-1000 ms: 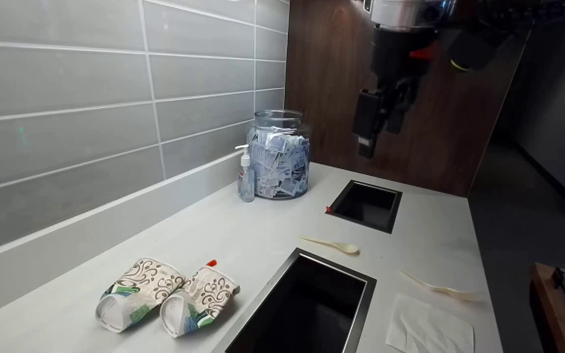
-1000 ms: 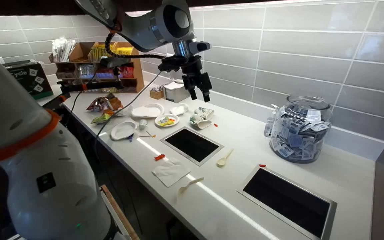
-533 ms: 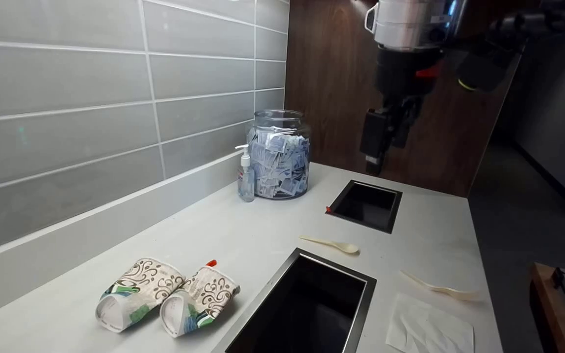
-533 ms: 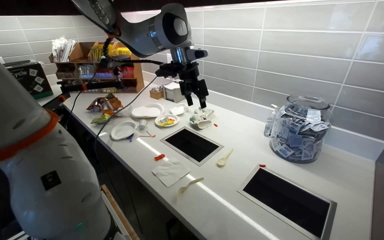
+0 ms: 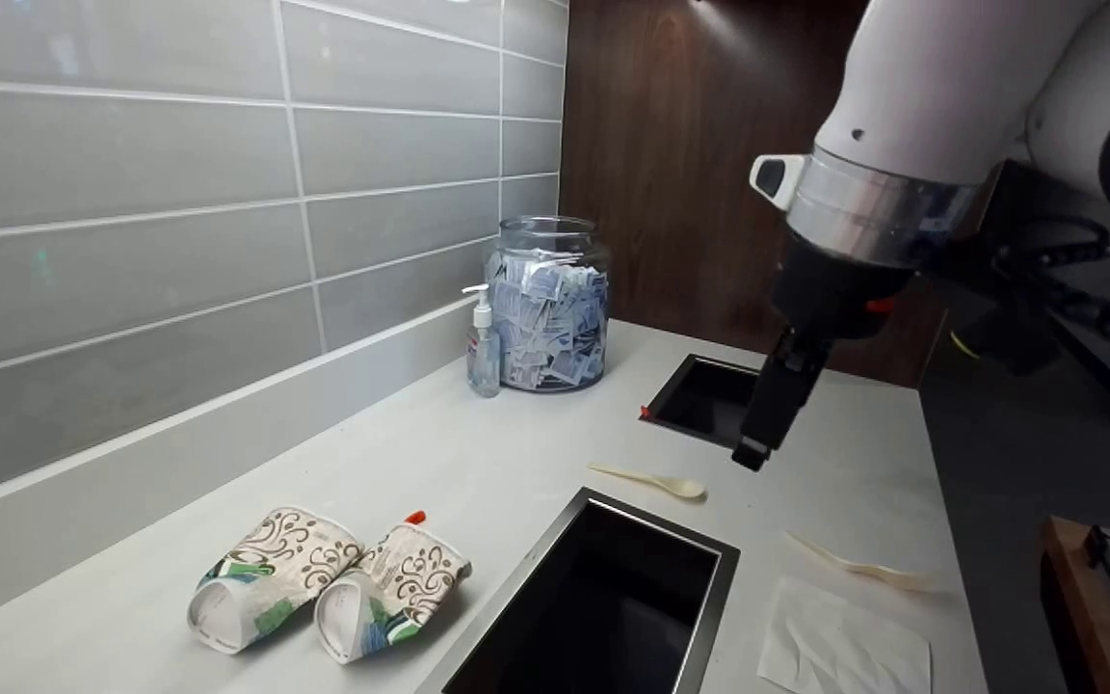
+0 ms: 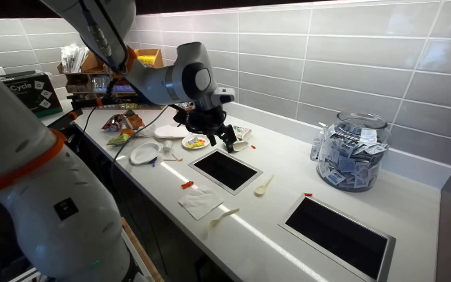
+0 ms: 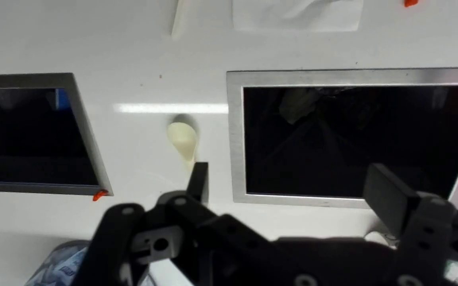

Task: Use the napkin to wipe the surface and put it in the bin

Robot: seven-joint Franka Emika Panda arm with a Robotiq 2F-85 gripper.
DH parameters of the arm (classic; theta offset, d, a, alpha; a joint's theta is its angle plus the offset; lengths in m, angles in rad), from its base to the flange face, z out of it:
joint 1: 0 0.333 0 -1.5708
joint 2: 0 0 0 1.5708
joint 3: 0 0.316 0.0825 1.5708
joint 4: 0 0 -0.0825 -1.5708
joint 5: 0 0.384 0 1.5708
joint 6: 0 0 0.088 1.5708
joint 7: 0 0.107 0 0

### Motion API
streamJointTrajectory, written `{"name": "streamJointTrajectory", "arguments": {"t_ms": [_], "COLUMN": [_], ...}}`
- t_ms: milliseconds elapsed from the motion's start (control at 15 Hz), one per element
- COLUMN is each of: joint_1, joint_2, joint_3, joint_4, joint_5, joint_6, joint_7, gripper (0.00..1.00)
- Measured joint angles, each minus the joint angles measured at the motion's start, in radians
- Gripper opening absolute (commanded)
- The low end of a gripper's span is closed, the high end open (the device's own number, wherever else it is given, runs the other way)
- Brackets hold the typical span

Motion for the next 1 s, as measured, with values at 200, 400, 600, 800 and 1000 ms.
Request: {"name": "streamJointTrajectory", "arguments": {"t_ms": [200,400,600,800,1000], "joint_1": [0.039,0.076,0.082,0.082,0.087], "joint_2": [0.007,0.046,0.065,0.066,0.094], "joint_3": [-0.069,-0.117,-0.12,-0.119,-0.122], "joint_4": [-0.117,-0.122,-0.113,-0.109,-0.109], "joint_5": [0.123,0.209,0.215,0.215,0.228], "joint_6": [0.142,0.141,0.141,0.142,0.161], "joint_7": [-0.195,-0.329,-0.338,-0.341,-0.416], "gripper": [1.0,1.0,1.0,1.0,1.0]}}
